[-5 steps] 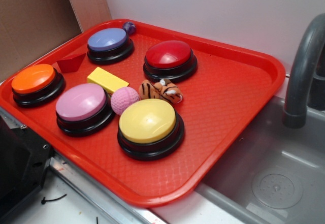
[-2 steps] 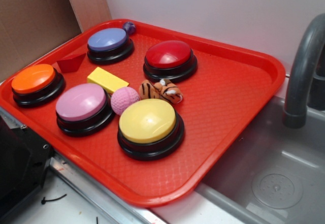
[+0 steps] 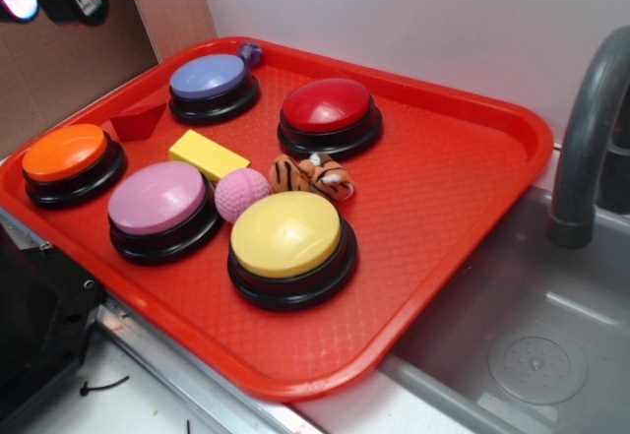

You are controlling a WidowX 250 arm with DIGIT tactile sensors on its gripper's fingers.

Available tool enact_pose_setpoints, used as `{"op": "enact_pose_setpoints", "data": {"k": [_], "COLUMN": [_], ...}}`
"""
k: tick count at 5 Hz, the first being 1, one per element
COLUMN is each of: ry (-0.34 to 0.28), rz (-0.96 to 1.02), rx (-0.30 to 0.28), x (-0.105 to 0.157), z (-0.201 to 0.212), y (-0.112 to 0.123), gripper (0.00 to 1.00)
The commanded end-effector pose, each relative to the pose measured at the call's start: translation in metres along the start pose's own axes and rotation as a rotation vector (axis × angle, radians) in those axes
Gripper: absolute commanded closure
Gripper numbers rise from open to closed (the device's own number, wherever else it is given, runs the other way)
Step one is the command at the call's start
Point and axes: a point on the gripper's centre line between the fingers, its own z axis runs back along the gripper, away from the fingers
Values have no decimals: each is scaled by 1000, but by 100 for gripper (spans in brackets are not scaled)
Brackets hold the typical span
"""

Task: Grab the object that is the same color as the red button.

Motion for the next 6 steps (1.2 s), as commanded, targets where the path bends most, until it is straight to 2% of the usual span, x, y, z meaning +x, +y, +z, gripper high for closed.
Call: {"op": "enact_pose_setpoints", "data": {"k": [1, 2, 3, 4, 6], "ry": [23, 58, 60, 69, 106], "rz": [7, 16, 45, 90, 105], "rx": [32, 25, 32, 64, 78], "x": [26, 31, 33, 37, 44], "z": [-44, -66, -76, -91, -120], "y": [35, 49, 56, 61, 62], "gripper": [0, 0, 0, 0, 0]}}
